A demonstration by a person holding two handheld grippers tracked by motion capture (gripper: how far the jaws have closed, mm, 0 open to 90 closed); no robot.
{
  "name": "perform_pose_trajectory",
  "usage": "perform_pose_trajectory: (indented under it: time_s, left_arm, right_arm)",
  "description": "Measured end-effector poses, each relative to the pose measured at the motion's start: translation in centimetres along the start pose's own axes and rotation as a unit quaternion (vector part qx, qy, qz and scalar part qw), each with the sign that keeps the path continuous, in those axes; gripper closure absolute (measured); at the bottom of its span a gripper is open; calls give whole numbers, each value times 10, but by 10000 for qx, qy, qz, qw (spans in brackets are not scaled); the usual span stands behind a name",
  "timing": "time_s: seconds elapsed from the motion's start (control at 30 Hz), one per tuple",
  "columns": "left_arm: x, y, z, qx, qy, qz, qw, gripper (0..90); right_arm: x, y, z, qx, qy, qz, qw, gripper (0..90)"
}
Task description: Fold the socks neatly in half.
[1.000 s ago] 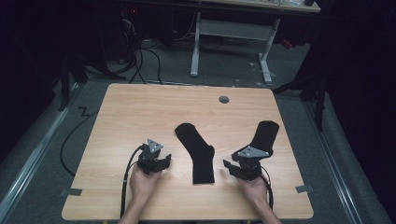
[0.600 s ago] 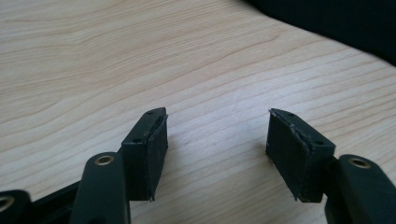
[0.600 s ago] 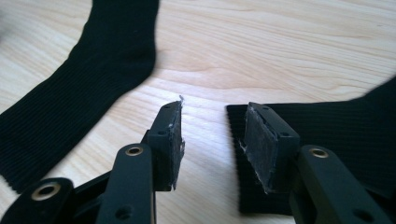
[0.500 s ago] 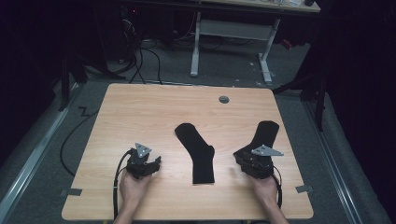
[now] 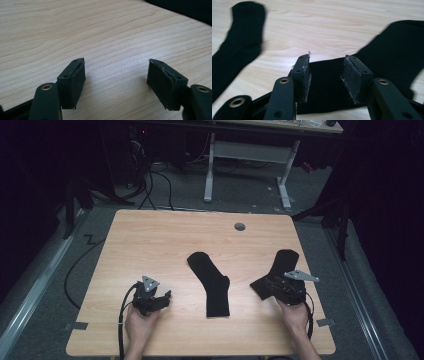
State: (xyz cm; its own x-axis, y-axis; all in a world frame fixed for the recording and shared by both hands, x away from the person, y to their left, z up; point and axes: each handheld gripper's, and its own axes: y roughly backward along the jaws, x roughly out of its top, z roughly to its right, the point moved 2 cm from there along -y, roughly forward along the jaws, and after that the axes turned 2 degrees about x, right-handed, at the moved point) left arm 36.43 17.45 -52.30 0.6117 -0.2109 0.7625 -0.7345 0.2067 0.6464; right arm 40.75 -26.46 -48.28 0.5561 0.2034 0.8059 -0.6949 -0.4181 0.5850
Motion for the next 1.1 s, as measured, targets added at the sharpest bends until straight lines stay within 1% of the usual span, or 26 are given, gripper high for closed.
perform_pose_trajectory:
  time_s: [0.03,0.07,0.1,0.13,0.2,0.23,0.27,0.3,0.33,0.37,0.4,0.43,0.47,0.5,0.63,0.67,0.7,0.73,0.77,0.83,0.87,0.9,0.93,0.97,1.03,1.1]
  left_arm:
    - [0,0,0,-2,0,-1,10000,311]
    - [0,0,0,-2,0,-1,10000,309]
    - [0,0,0,-5,0,-2,10000,309]
    - [0,0,0,-5,0,-2,10000,308]
    - [0,0,0,-9,1,-2,10000,307]
    - [0,1,0,-21,11,0,10000,306]
    - [0,1,0,-21,11,0,10000,306]
    - [0,1,0,-30,18,0,10000,306]
    - [0,1,0,-30,18,0,10000,306]
    - [0,1,0,-29,17,0,10000,306]
    - [0,1,0,-29,17,0,10000,306]
    - [0,1,0,-26,15,-2,10000,306]
    - [0,1,0,-26,15,-2,10000,307]
    - [0,1,0,-28,16,0,10000,306]
    - [0,1,0,-26,17,0,10000,307]
    - [0,1,0,-26,17,0,10000,306]
    - [0,1,0,-23,14,0,10000,307]
    - [0,1,0,-23,14,0,10000,307]
    - [0,1,0,-17,11,3,10000,307]
    - [0,1,0,-22,11,1,10000,306]
    - [0,1,0,-22,11,1,10000,306]
    - [0,1,0,-22,12,0,10000,306]
    - [0,1,0,-22,12,0,10000,306]
    - [0,1,0,-16,7,1,10000,307]
    - [0,1,0,-12,1,-1,10000,307]
    - [0,1,0,-6,-4,-3,10000,306]
  right_arm:
    - [2,0,5,-85,-89,31,9999,548]
    - [2,0,5,-85,-89,31,9999,548]
    - [4,-2,12,-181,-226,48,9996,542]
    - [4,-2,12,-181,-226,48,9996,542]
    - [6,-5,17,-283,-264,-9,9992,541]
    - [7,-8,21,-424,-298,-61,9986,543]
    - [7,-8,21,-424,-298,-61,9986,543]
    - [7,-12,25,-530,-304,-165,9980,546]
    - [7,-12,25,-530,-304,-165,9980,546]
    - [6,-16,29,-631,-340,-229,9972,550]
    - [6,-16,29,-631,-340,-229,9972,550]
    - [7,-19,33,-723,-357,-269,9964,554]
    - [7,-19,33,-723,-357,-269,9964,554]
    - [8,-22,36,-825,-345,-292,9956,557]
    - [11,-27,40,-940,-342,-364,9943,561]
    - [12,-32,43,-1069,-330,-449,9927,565]
    - [12,-34,44,-1111,-358,-485,9920,566]
    - [12,-34,44,-1111,-358,-485,9920,566]
    - [11,-39,48,-1173,-437,-570,9905,568]
    - [11,-43,50,-1219,-501,-629,9893,570]
    - [11,-43,50,-1219,-501,-629,9893,570]
    - [9,-47,53,-1252,-566,-695,9881,572]
    - [9,-47,53,-1252,-566,-695,9881,572]
    - [7,-51,54,-1237,-601,-781,9874,574]
    - [6,-51,53,-1236,-619,-713,9878,578]
    - [6,-51,52,-1201,-586,-714,9884,583]
